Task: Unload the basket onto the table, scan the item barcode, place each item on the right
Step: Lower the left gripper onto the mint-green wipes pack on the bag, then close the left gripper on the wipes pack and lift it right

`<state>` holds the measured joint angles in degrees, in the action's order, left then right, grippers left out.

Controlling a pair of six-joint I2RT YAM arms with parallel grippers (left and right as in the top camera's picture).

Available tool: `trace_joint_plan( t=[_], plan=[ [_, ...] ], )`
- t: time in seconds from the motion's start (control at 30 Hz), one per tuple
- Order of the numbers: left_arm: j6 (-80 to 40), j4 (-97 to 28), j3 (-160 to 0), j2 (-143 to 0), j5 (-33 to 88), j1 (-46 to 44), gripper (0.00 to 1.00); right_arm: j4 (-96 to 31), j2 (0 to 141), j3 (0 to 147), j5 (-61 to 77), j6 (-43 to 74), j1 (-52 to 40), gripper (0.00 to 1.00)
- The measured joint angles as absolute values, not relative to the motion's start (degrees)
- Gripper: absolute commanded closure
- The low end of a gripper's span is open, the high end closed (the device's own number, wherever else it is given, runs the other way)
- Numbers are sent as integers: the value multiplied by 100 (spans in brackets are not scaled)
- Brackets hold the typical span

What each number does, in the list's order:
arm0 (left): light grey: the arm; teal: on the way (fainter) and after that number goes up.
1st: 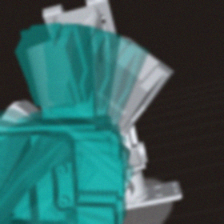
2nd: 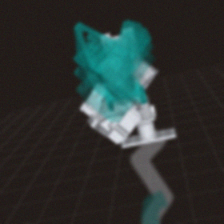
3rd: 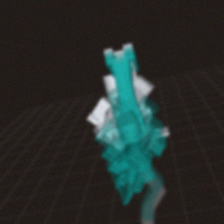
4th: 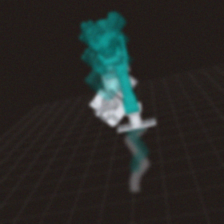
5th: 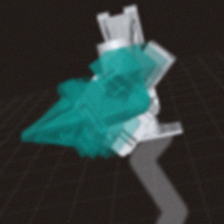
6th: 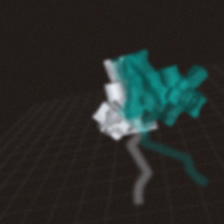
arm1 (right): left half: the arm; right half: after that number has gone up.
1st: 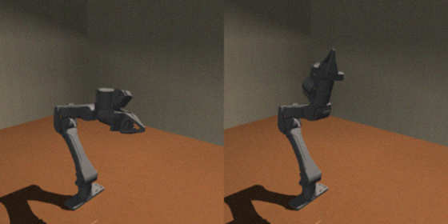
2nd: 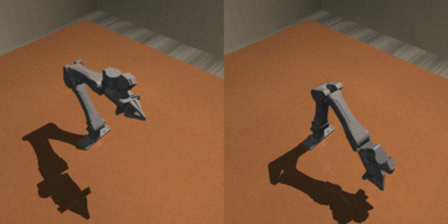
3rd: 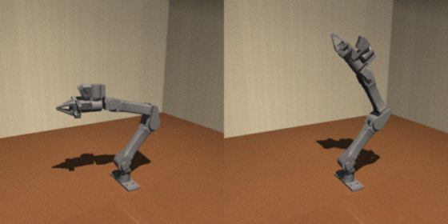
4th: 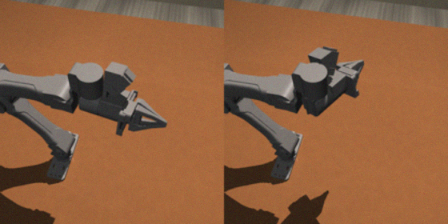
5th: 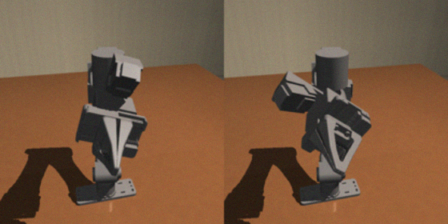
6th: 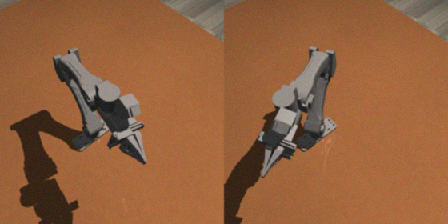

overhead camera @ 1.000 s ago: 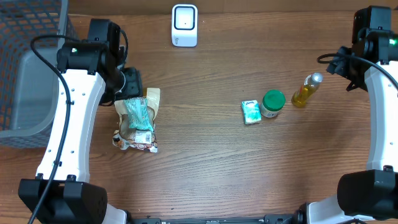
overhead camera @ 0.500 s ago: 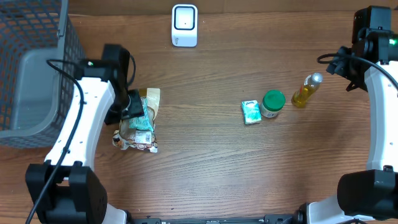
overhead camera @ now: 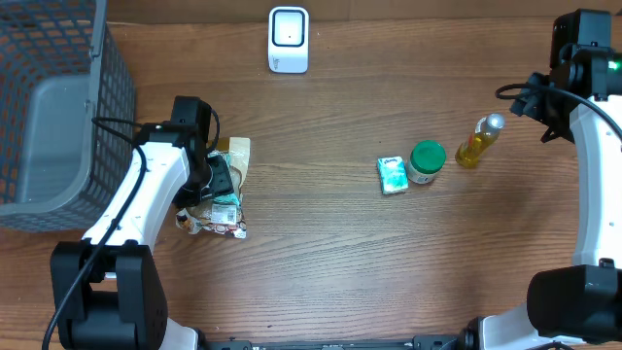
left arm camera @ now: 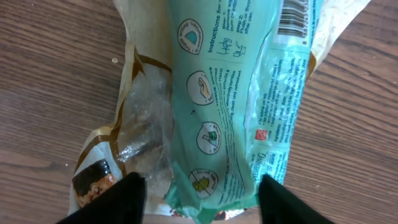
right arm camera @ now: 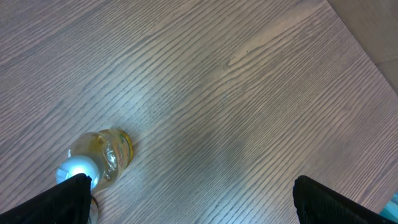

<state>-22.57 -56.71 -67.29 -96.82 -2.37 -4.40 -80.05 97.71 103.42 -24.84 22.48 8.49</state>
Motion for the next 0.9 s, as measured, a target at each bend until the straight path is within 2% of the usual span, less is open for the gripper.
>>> trace_joint_plan(
  t=[0.07,0.4,0.53,0.6,0.63,0.9],
  plan=[
    [-2257,-5601,-6694,-9682,-239,-440,50,-8007,9771,10342,-2482,2246,849,0],
    [-2257,-5242,-6445,-9682,-239,-440,53,-8005,9771,10342,-2484,2248,849,0],
    [-2259,-5046,-6289,-9682,-235,-440,62,-8005,9771,10342,-2484,2248,847,0],
    [-2261,-4987,-6248,-9682,-235,-440,82,-8007,9771,10342,-2482,2248,849,0],
    [-2265,-4982,-6243,-9682,-239,-440,95,-8003,9771,10342,-2482,2248,849,0],
    [-2213,-5634,-6639,-9692,-239,-440,96,-8005,9771,10342,-2484,2246,849,0]
  ],
)
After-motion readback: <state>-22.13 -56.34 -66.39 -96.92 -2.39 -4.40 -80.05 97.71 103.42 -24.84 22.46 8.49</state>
